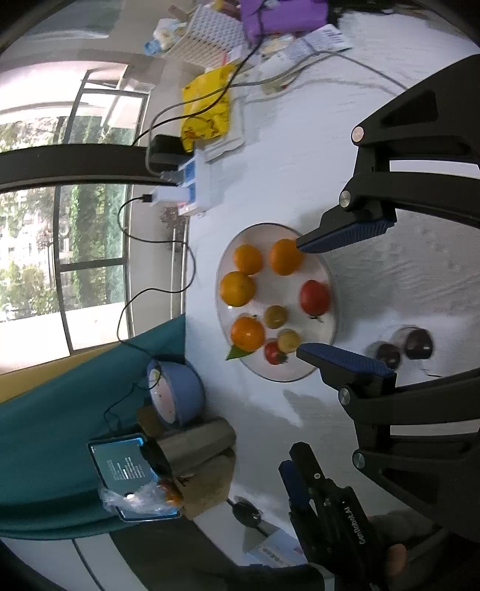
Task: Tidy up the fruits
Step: 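Move both open grippers back toward the two dark plums, then grasp a dark plum with the left gripper while the right gripper grasps the other plum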
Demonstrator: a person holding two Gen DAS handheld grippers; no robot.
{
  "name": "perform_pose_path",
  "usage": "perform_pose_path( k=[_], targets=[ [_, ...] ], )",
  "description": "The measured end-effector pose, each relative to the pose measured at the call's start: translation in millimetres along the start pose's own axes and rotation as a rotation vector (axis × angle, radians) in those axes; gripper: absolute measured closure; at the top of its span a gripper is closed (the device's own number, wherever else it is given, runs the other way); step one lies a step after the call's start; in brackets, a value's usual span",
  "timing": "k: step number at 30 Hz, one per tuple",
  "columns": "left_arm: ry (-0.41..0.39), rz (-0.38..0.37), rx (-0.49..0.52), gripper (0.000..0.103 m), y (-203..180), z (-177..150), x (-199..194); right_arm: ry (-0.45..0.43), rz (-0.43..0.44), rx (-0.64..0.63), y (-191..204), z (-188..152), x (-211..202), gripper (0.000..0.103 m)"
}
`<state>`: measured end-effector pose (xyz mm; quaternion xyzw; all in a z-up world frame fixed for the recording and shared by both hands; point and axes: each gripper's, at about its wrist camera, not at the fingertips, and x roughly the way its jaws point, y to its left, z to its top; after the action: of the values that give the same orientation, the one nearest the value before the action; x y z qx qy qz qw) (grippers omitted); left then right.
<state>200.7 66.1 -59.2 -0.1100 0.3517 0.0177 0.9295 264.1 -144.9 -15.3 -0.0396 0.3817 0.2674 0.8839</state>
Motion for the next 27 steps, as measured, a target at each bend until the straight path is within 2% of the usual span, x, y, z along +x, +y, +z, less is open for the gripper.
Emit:
perform_pose_path(
  k=[7,17,19,24,27],
  targets=[
    [0.036,-0.011,0.018,0.056,-5,-17,-2,0.053,0.017,0.014,6,-32,-3,0.049],
    [0.073,-0.014,0.016,0.056,-4,-37,0,0.129,0.052,-0.015,24,-64,13,0.050],
    [0.083,-0.014,0.014,0.056,-3,-40,2,0.137,0.053,-0.022,23,-69,13,0.051],
    [0.102,-0.017,0.015,0.056,-5,-44,6,0.137,0.035,-0.053,18,-76,11,0.064],
    [0.102,-0.024,0.024,0.056,-8,-43,7,0.136,0.039,-0.074,19,-77,11,0.064]
  ],
)
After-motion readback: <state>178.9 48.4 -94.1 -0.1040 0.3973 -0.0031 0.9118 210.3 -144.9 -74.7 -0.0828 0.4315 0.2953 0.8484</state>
